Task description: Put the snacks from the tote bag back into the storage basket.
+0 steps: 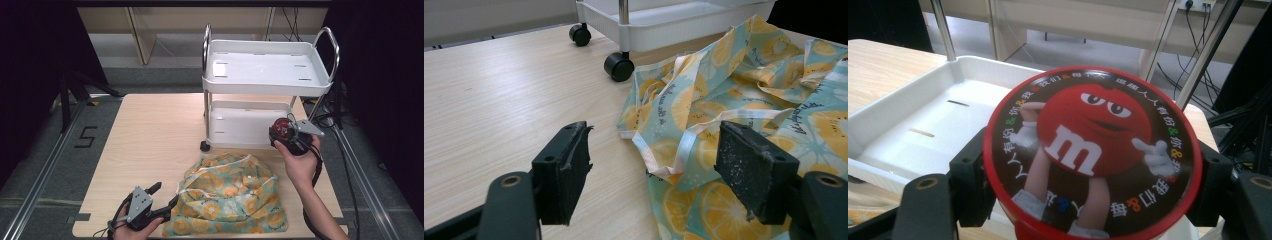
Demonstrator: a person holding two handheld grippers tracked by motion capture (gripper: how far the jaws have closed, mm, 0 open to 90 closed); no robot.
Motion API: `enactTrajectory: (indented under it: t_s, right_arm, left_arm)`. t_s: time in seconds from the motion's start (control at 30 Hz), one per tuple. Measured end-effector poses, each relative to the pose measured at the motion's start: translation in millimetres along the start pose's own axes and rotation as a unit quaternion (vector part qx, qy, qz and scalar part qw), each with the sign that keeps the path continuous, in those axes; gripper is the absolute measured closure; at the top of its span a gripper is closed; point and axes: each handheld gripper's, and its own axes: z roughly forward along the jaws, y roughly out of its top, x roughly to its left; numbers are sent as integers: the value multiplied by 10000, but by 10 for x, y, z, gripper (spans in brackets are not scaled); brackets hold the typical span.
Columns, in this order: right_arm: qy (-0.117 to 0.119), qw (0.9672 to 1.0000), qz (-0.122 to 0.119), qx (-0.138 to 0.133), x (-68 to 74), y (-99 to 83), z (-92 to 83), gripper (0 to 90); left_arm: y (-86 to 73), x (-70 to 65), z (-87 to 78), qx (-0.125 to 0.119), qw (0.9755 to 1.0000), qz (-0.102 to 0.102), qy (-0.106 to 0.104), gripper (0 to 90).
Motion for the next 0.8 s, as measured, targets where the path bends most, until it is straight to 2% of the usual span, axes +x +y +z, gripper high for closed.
enactTrajectory:
  t_s: [0.03, 0.07, 0.1, 0.13, 0.23, 0.3, 0.57, 0.6, 0.67, 0.8]
  right_arm:
    - [-8, 9999, 7, 143, 0, 5, -2, 265]
    - [2, 9999, 7, 116, -1, 2, 4, 265]
    - [-32, 10000, 60, -23, 4, -9, 22, 266]
    - [11, 9999, -48, 106, -11, -5, 11, 265]
    - [-8, 9999, -30, 122, -12, -8, 21, 265]
    - [-38, 9999, -32, 90, -17, -10, 34, 266]
    - [-33, 9999, -75, 69, -17, -5, 55, 265]
    - [-46, 9999, -70, 76, -19, -1, 62, 266]
    - [-59, 9999, -83, 63, -29, -1, 65, 265]
    - [-69, 9999, -115, 44, -25, -1, 83, 266]
  left_arm:
    - [-1, -1, -1, 1, 10000, 1, 0, 290]
    - [0, -1, -3, 3, 10000, -1, 2, 290]
    - [0, 1, -2, -5, 10000, -1, -2, 289]
    - [0, 2, -2, -3, 10000, 1, 0, 290]
    - [-2, -6, -2, -2, 10000, -56, 22, 289]
    - [-1, 0, -4, 3, 10000, -3, -4, 290]
    - [-2, -5, -3, -1, 10000, -54, 20, 290]
    - [1, 3, -3, -3, 10000, 2, -2, 290]
    - [0, -6, -6, -30, 10000, -68, 14, 290]
    - [-1, -4, -6, -8, 10000, -51, 20, 290]
